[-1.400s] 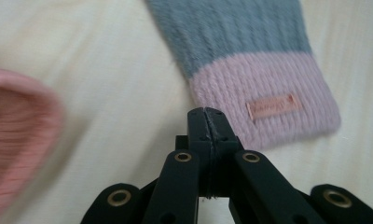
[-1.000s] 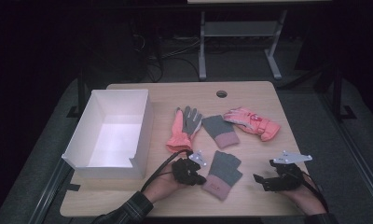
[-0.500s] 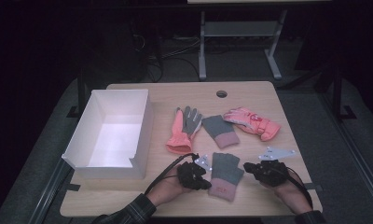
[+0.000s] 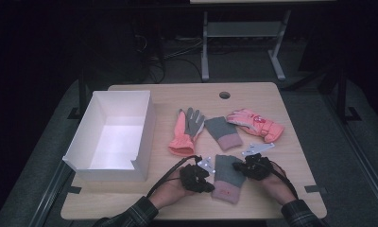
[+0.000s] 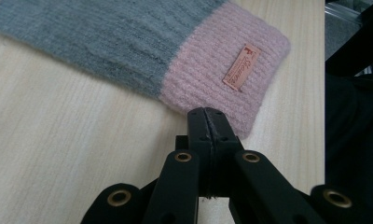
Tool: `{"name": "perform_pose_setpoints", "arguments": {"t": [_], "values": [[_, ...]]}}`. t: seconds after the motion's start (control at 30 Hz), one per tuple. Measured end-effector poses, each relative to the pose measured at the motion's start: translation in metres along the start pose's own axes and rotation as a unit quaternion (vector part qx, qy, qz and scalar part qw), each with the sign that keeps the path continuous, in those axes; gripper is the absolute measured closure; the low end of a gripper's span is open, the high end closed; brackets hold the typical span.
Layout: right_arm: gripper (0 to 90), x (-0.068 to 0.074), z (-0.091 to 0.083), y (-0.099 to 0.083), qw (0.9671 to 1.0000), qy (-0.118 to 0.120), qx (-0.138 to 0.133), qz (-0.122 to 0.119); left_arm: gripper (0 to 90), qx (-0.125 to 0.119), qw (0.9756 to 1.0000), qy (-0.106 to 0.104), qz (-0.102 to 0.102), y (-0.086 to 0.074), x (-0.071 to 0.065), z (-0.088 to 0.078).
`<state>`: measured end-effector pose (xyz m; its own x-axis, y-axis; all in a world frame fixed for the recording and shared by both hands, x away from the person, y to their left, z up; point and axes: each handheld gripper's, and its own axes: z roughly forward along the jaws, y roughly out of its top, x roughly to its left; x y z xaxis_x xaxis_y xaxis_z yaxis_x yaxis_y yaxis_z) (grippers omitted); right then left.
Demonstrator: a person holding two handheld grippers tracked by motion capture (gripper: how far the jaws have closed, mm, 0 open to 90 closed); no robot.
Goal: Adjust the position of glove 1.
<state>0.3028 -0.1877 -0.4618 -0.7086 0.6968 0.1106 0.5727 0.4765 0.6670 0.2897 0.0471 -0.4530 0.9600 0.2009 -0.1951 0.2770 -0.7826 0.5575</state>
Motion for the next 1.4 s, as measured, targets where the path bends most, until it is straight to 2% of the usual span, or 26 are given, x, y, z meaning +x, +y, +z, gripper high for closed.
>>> {"name": "perform_pose_setpoints", "arguments": {"t": [0.17, 0.4, 0.43, 0.53, 0.67, 0.8, 0.9, 1.0, 1.1, 1.17, 1.27, 1.37, 1.4], "values": [[90.0, 0.001, 0.012, 0.01, 1.0, -0.002, -0.003, -0.008, 89.8, -0.007, 0.9999, -0.012, 0.003, 0.004, -0.005, 0.006], [90.0, 0.004, 0.026, 0.025, 0.9999, 0.008, -0.005, -0.014, 89.8, -0.011, 0.9997, -0.022, 0.004, 0.008, -0.007, 0.012], [90.0, 0.005, 0.028, 0.026, 0.9998, 0.01, -0.004, -0.016, 89.8, -0.011, 0.9997, -0.02, 0.01, 0.009, -0.006, 0.013], [90.0, 0.006, 0.034, 0.032, 0.9995, 0.019, -0.004, -0.026, 89.8, -0.014, 0.9996, -0.024, 0.005, 0.01, -0.007, 0.015], [90.0, 0.01, 0.038, 0.036, 0.9991, 0.031, -0.001, -0.027, 89.8, -0.013, 0.9996, -0.024, 0.008, 0.011, -0.008, 0.015], [89.1, 0.006, 0.038, 0.036, 0.9986, 0.049, -0.003, -0.021, 89.6, -0.016, 0.9996, -0.019, 0.014, 0.009, -0.006, 0.012], [81.9, 0.004, 0.033, 0.036, 0.9984, 0.053, -0.014, -0.015, 81.7, -0.02, 0.9996, -0.006, 0.017, 0.006, -0.004, 0.005], [74.8, 0.005, 0.026, 0.037, 0.9984, 0.049, -0.027, -0.008, 71.7, -0.029, 0.9995, 0.003, 0.009, 0.0, -0.001, -0.003], [74.8, 0.006, 0.023, 0.035, 0.9987, 0.047, -0.019, -0.004, 61.3, -0.044, 0.999, 0.01, -0.005, -0.005, 0.003, -0.012], [76.0, 0.006, 0.019, 0.034, 0.9994, 0.027, -0.01, -0.017, 53.3, -0.052, 0.9985, 0.015, -0.012, -0.01, 0.004, -0.017], [71.8, 0.005, 0.012, 0.031, 0.9998, 0.012, -0.013, -0.006, 40.7, -0.058, 0.9975, 0.034, -0.021, -0.017, 0.006, -0.021], [70.1, 0.002, 0.005, 0.028, 0.9999, 0.001, -0.015, 0.005, 33.1, -0.061, 0.9969, 0.039, -0.032, -0.022, 0.008, -0.024], [71.3, 0.001, 0.003, 0.027, 0.9997, -0.006, -0.018, 0.014, 30.6, -0.061, 0.9968, 0.041, -0.03, -0.023, 0.008, -0.026]]}}
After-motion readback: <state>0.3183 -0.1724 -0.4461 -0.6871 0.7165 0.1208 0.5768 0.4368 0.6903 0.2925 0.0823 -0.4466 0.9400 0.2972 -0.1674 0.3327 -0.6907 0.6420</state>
